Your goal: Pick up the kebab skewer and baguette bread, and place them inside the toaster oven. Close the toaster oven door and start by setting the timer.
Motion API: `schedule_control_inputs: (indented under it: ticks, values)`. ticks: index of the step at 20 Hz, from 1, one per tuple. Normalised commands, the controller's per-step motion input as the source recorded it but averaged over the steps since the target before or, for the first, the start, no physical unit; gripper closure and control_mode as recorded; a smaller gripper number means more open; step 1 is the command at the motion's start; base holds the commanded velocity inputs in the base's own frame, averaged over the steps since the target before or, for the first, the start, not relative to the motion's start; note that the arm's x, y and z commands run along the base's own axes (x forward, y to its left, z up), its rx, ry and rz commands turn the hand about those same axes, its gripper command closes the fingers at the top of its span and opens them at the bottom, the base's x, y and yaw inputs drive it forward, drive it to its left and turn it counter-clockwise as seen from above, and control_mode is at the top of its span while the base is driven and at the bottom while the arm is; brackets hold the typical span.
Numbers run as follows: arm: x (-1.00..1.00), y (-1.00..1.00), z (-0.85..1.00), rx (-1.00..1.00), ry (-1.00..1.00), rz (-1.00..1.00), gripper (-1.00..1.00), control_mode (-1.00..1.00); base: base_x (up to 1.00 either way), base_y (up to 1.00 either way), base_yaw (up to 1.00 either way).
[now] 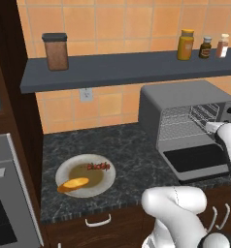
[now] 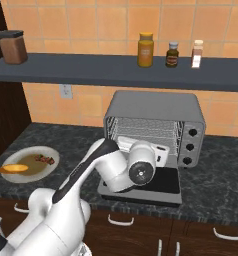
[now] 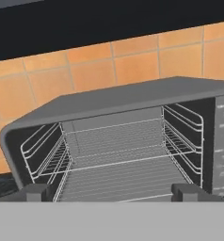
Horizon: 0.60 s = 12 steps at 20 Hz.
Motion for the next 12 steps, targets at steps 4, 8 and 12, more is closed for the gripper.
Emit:
schedule_control_inputs:
  ticks: [4, 8, 12]
  values:
    - [0.0, 0.09, 0.0, -0.06, -0.17, 0.01, -1.0, -1.0, 0.0, 0.0, 0.0]
    - [-0.08, 0.32, 0.0, -0.18, -0.22, 0.03, -1.0, -1.0, 0.0, 0.0, 0.0]
    - [-0.02, 0.16, 0.14, -0.03, -0.02, 0.0, -1.0, -1.0, 0.0, 0.0, 0.0]
